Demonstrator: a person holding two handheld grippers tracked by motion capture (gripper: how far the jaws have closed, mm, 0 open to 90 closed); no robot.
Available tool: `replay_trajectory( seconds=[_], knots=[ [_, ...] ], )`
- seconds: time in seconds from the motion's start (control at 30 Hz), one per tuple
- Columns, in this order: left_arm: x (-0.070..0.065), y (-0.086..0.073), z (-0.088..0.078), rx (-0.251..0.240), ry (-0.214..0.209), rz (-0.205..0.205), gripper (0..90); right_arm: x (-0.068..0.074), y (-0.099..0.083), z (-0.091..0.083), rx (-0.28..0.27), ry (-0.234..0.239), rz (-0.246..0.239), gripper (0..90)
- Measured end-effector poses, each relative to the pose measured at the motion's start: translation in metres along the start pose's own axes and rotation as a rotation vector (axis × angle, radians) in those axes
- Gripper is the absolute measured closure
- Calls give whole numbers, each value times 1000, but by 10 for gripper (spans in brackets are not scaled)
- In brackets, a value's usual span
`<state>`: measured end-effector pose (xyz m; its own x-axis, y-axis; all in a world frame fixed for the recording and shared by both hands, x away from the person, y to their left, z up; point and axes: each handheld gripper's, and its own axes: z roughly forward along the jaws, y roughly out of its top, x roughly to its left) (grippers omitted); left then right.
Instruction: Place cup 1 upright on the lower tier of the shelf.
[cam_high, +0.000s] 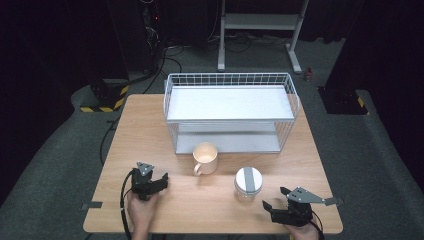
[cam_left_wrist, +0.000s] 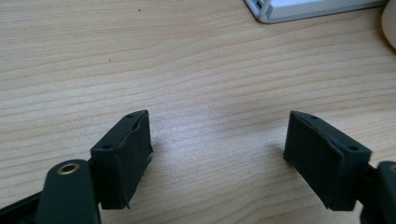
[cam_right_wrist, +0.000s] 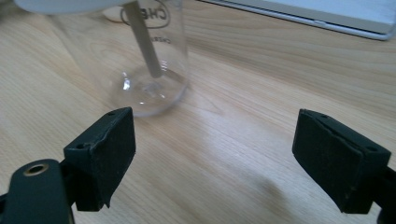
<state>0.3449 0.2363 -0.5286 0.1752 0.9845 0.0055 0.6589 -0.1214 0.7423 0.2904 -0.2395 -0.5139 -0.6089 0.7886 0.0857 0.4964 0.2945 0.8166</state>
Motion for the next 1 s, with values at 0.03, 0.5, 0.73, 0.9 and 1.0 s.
replay_trajectory(
  seconds=[0.03,0.5,0.73,0.9,1.0],
  knots=[
    [0,0,0,0,0,0,229,2,1,1,1,10,-12,119],
    [0,0,0,0,0,2,229,18,15,14,-30,79,-49,97],
    [0,0,0,-1,0,0,229,24,23,22,-30,103,-73,96],
    [0,0,0,0,0,1,229,28,30,31,-31,112,-84,96],
    [0,0,0,0,0,1,229,30,32,34,-34,113,-88,96]
  ],
)
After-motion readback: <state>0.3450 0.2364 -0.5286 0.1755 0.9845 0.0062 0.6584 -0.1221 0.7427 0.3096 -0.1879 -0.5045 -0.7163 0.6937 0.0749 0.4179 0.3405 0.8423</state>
